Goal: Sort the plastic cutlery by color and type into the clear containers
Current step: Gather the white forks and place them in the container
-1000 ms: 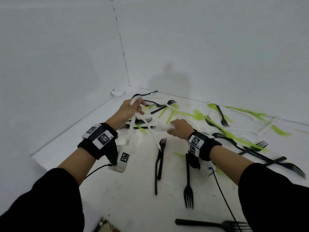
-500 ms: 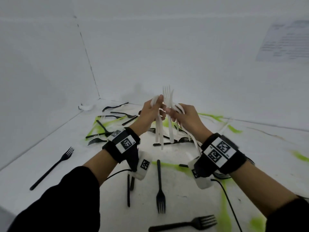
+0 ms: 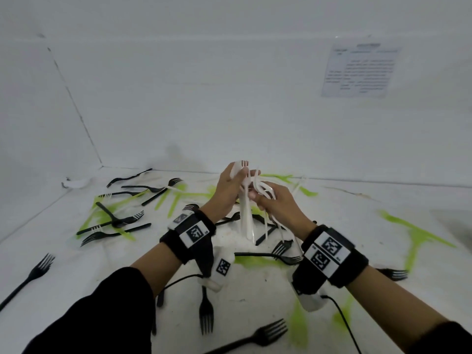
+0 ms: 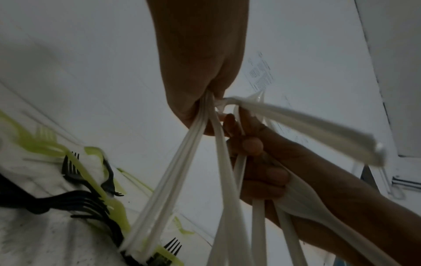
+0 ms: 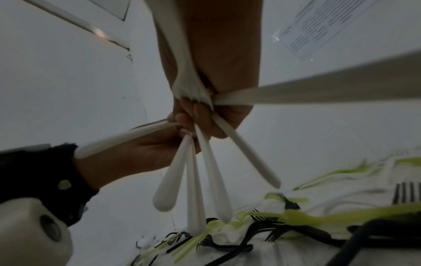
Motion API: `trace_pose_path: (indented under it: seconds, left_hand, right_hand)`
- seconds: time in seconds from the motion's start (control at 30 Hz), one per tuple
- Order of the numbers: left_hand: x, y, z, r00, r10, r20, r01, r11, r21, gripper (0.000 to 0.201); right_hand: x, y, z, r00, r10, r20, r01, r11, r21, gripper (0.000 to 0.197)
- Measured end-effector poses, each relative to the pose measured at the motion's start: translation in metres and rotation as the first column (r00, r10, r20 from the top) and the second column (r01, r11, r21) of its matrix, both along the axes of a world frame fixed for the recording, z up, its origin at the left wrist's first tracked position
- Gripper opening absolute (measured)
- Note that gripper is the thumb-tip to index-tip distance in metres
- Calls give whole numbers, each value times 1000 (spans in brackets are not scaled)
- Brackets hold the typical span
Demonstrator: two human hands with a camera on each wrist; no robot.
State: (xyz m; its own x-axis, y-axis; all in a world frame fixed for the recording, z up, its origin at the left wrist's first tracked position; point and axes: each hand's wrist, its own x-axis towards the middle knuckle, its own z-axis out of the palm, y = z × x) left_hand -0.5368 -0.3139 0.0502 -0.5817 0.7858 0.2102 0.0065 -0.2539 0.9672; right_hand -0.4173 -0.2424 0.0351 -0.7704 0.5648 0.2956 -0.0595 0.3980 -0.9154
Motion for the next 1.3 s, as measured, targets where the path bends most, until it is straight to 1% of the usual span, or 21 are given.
trace_pose_path:
  seconds: [0.07,0.1,0.2,0.27,0.4,0.47,0.5,0.6,0.67,0.7,0.73,0.83,0.9,0.97,1.03,1.1,1.13,1.17,1.2,1.23,1.3]
  left_hand:
    - [3,3,0,999,3,-44,-3,1000,6,19]
    - [4,5,0,999,1,-49,-1,1000,7,21]
    - [12,7,2,999,-15,-35,16,1000,1,25]
    - [16,8,1,998,-55,-24,55,998,-11,27]
    - [21,5,2,983,-162,82,164,986,-8,25]
    - [22,2,4,968,-200,152,201,980,9,26]
    - [21,1,4,967,-197,160,198,980,13,27]
    - [18,-1,1,971,-199,131,198,980,19,29]
    - [16,-1,-2,974,-207,96,208,978,1,41]
    - [15,0,-4,978,-204,55,205,978,-23,47]
    - [15,0,-6,980,-200,16,201,978,-48,49]
    - [16,0,-12,978,-200,-52,193,976,-105,36]
    - [16,-1,-13,974,-214,-71,203,969,-138,26]
    - [18,-1,-15,974,-213,-73,200,968,-151,23]
    - [22,-1,-17,975,-204,-82,189,968,-163,17]
    - [25,0,-20,972,-220,-83,207,967,-150,8]
    - [25,1,-22,970,-234,-69,224,965,-137,6]
    - [25,1,-22,969,-240,-50,233,965,-119,9]
    - [23,2,-23,974,-226,-19,223,969,-103,13]
    - [23,3,-22,981,-194,23,195,977,-81,15]
    - [19,5,-19,989,-113,92,117,992,-41,18]
  right_hand:
    - [5,5,-2,999,-51,0,51,998,26,28]
    - [6,7,-2,998,-66,2,66,997,34,29]
    - [8,10,-2,994,-108,26,108,994,28,23]
    - [8,9,-1,992,-124,37,125,992,-1,21]
    - [9,1,0,995,-95,-7,94,992,-85,20]
    - [10,-2,-1,997,-75,-18,73,993,-96,21]
    - [9,-3,-3,997,-72,-16,70,994,-87,22]
    - [8,-2,-6,995,-97,-4,96,993,-68,25]
    - [9,-2,-7,992,-124,31,125,992,-35,31]
    - [9,-3,-8,991,-126,46,127,992,-16,32]
    - [9,-4,-8,991,-121,56,121,993,-8,32]
    - [9,-5,-11,994,-78,73,81,996,-33,27]
    - [11,-4,-12,994,-71,87,75,996,-44,18]
    - [13,-3,-13,993,-73,97,77,996,-44,15]
    - [15,-4,-14,991,-68,119,72,997,-33,19]
    - [15,-4,-15,988,-82,131,87,996,-31,31]
    - [16,-4,-16,986,-96,137,104,993,-49,39]
    - [16,-4,-17,984,-105,146,118,990,-82,45]
    - [16,-4,-18,984,-98,150,116,986,-122,46]
    - [17,-5,-18,986,-75,147,98,983,-157,43]
    - [18,-8,-19,990,-32,138,59,979,-197,29]
